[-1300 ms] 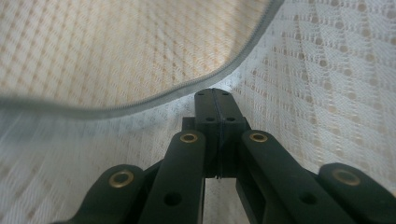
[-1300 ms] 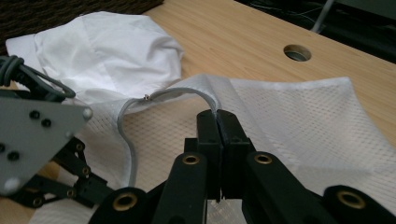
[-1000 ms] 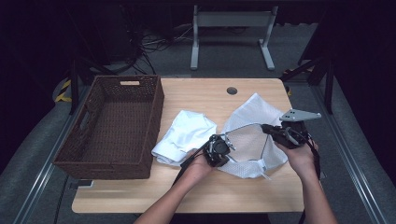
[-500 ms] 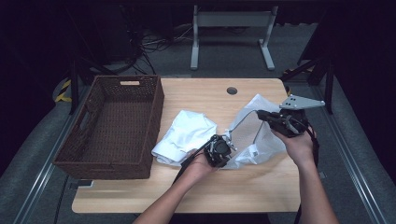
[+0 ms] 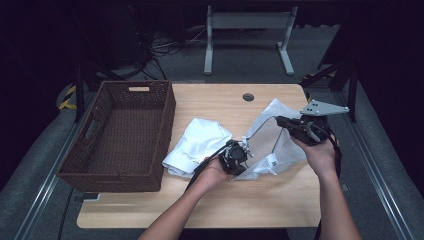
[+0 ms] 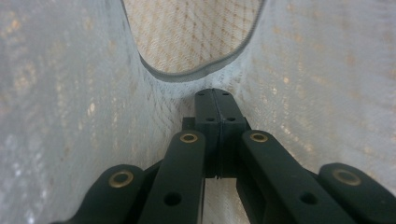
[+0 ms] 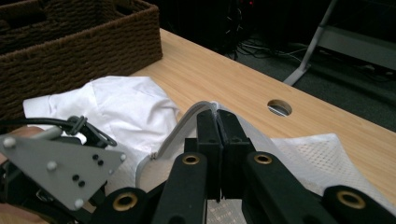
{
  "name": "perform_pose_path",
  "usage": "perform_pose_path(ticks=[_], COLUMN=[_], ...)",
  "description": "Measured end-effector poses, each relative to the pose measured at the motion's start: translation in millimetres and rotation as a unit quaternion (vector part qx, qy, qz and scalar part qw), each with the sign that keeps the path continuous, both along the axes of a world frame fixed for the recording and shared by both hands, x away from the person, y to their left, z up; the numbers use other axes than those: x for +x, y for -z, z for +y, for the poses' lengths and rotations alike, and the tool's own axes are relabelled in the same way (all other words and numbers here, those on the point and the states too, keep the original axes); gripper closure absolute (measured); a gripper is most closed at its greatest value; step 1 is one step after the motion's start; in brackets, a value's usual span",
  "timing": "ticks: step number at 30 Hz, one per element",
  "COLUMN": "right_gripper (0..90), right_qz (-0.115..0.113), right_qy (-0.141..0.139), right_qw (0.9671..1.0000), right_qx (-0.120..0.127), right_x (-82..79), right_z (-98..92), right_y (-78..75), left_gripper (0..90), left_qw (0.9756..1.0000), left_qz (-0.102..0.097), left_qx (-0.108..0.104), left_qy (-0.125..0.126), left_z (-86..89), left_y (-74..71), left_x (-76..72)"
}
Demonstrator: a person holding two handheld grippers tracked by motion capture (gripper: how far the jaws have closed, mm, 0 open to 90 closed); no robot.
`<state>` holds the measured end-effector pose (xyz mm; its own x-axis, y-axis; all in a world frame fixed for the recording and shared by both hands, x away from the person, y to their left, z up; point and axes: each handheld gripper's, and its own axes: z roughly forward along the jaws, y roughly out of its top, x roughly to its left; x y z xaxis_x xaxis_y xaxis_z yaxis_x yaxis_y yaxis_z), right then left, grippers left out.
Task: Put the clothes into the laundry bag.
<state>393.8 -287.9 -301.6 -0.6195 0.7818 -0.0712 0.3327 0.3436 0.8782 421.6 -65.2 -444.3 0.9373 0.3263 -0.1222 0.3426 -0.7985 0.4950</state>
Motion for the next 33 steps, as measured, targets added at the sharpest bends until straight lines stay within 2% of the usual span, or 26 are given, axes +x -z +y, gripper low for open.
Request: perform_pose_path(ticks=[1, 2, 6, 8, 10, 11, 12, 13, 14, 15, 19, 24, 27, 30, 31, 32, 33], right_gripper=[89.0, 88.9, 89.0, 89.0, 89.0, 89.0, 89.0, 89.0, 89.0, 89.0, 88.9, 88.9, 88.9, 88.9, 88.9, 88.9, 88.9], right_qz=[0.0, 0.004, 0.007, 0.01, 0.013, 0.013, 0.014, 0.014, 0.015, 0.016, 0.019, 0.025, 0.028, 0.031, 0.032, 0.032, 0.032], right_qy=[0.0, 0.003, 0.006, 0.008, 0.009, 0.009, 0.009, 0.009, 0.01, 0.009, 0.011, 0.016, 0.019, 0.02, 0.02, 0.018, 0.018], right_qw=[1.0, 1.0, 1.0, 0.9999, 0.9999, 0.9999, 0.9999, 0.9999, 0.9998, 0.9998, 0.9997, 0.9995, 0.9994, 0.9993, 0.9993, 0.9993, 0.9993], right_qx=[0.0, 0.0, 0.003, 0.004, 0.003, 0.003, 0.002, 0.002, 0.002, 0.0, -0.004, -0.004, -0.003, -0.002, -0.002, -0.003, -0.003], right_x=[0.0, 1.4, 4.0, 4.6, 4.9, 4.9, 4.9, 4.9, 4.6, 4.4, 4.2, 4.0, 3.8, 3.6, 3.6, 3.3, 3.3], right_z=[0.0, -2.8, -7.2, -8.5, -9.1, -9.1, -9.1, -9.1, -8.9, -9.1, -11.7, -19.3, -23.6, -25.5, -25.5, -25.4, -25.4], right_y=[0.0, 2.7, 6.3, 8.0, 9.7, 9.7, 11.2, 11.2, 12.1, 13.1, 16.1, 19.6, 22.0, 23.7, 24.1, 24.5, 24.5], left_gripper=[87.4, 82.3, 72.6, 65.4, 59.4, 55.6, 52.5, 48.7, 48.7, 42.6, 34.8, 29.3, 25.4, 21.1, 18.6, 15.5, 12.2], left_qw=[1.0, 0.9999, 0.9997, 0.9996, 0.9993, 0.9993, 0.9986, 0.9986, 0.9981, 0.9979, 0.9969, 0.9936, 0.9897, 0.9852, 0.9816, 0.9793, 0.9793], left_qz=[0.006, 0.01, 0.006, 0.006, 0.002, 0.002, -0.002, -0.002, -0.002, -0.007, -0.015, -0.034, -0.055, -0.062, -0.07, -0.07, -0.07], left_qx=[-0.002, -0.008, -0.024, -0.024, -0.028, -0.028, -0.035, -0.035, -0.04, -0.041, -0.042, -0.029, -0.022, -0.014, -0.003, 0.004, 0.004], left_qy=[-0.002, -0.002, -0.008, -0.012, -0.024, -0.024, -0.04, -0.04, -0.046, -0.05, -0.065, -0.103, -0.13, -0.159, -0.177, -0.19, -0.19], left_z=[0.7, 3.1, 11.5, 15.1, 29.2, 29.2, 41.3, 41.3, 48.2, 55.1, 68.8, 85.0, 93.2, 100.3, 104.1, 107.3, 107.3], left_y=[-0.7, -3.9, -15.7, -19.3, -28.9, -28.9, -35.5, -35.5, -38.6, -41.1, -45.6, -53.9, -63.0, -68.3, -68.7, -67.6, -67.6], left_x=[0.2, -0.6, -6.5, -7.9, -8.3, -8.3, -8.3, -8.3, -8.0, -7.4, -5.1, 2.2, 8.1, 13.5, 17.4, 20.1, 20.1])
